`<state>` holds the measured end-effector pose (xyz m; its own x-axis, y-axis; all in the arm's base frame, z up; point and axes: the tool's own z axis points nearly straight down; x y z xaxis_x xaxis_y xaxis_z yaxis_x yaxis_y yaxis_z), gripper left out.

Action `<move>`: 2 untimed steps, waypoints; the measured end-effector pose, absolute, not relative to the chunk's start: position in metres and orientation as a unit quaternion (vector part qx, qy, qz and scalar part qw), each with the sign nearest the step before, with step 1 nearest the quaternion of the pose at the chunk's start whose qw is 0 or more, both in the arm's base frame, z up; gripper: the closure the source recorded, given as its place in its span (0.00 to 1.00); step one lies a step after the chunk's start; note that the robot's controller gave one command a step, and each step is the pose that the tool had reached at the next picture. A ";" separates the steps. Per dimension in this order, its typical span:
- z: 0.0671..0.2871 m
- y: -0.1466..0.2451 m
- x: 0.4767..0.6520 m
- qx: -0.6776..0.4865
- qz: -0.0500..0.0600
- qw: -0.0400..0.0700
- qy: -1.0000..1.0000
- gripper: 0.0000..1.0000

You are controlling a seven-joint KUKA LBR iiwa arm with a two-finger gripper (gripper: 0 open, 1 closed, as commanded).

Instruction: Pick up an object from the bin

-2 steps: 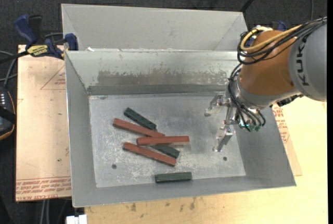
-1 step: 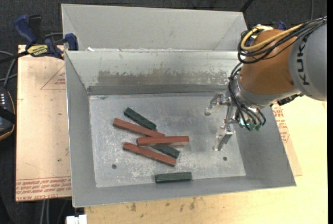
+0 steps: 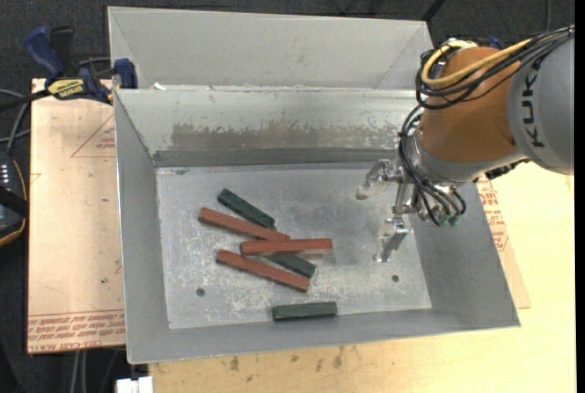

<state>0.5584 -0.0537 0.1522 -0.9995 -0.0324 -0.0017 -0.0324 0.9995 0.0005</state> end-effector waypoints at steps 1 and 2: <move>0.077 0.000 0.570 -0.143 0.000 0.010 0.990 1.00; 0.077 0.000 0.570 -0.143 0.000 0.010 0.990 1.00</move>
Offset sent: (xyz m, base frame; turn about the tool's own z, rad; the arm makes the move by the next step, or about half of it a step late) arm 0.0000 0.0000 0.0000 0.0000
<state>0.5695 -0.0004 0.0775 -0.9590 -0.2826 -0.0193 -0.2826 0.9592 -0.0036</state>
